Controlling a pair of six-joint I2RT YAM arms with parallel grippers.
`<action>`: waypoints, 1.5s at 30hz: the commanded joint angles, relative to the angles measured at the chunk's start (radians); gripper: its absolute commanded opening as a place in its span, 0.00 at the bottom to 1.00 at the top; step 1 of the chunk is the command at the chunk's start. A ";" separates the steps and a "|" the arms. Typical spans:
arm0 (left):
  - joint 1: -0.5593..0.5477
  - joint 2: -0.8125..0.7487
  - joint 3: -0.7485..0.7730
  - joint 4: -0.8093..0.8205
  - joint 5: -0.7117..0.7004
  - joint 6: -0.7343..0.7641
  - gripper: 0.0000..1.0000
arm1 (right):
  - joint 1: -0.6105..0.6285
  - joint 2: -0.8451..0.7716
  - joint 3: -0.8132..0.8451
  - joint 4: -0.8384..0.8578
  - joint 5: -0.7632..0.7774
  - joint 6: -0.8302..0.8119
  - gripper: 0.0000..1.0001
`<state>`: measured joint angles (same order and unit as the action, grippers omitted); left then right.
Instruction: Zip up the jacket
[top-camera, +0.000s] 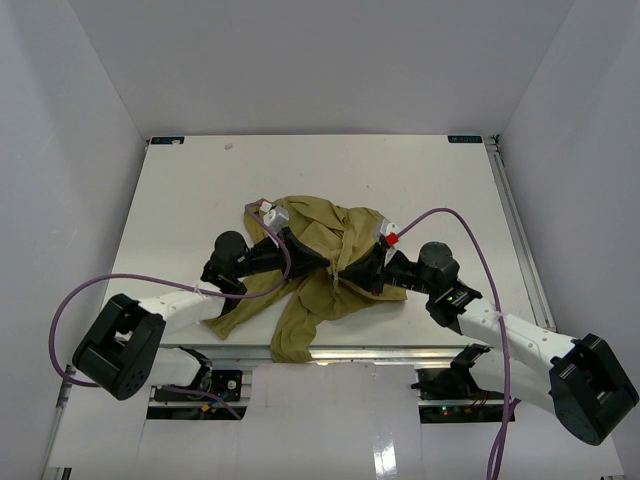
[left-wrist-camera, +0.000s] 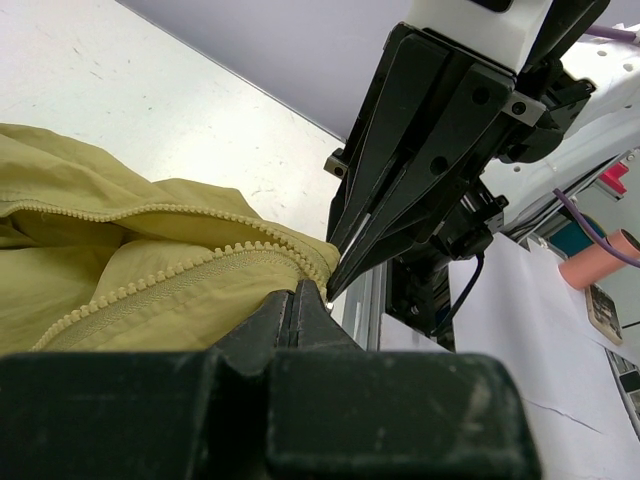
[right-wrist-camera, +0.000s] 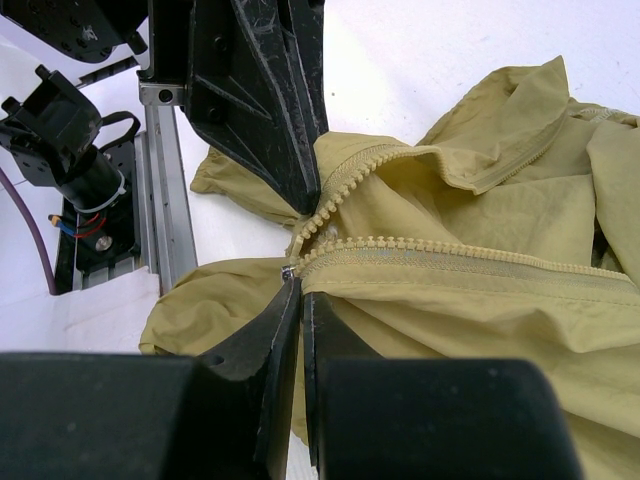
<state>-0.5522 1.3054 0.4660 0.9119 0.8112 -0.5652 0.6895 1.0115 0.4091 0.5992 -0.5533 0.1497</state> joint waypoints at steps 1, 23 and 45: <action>-0.003 -0.041 0.008 0.012 -0.010 0.013 0.00 | 0.005 -0.004 0.022 0.018 -0.004 -0.005 0.08; -0.004 -0.027 -0.005 0.060 0.030 0.011 0.00 | 0.005 -0.021 0.021 0.044 0.036 0.019 0.08; -0.005 -0.026 -0.009 0.048 0.016 0.033 0.00 | 0.006 -0.035 0.010 0.043 -0.011 0.026 0.08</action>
<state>-0.5522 1.3003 0.4660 0.9502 0.8312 -0.5528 0.6895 0.9947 0.4091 0.6010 -0.5382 0.1733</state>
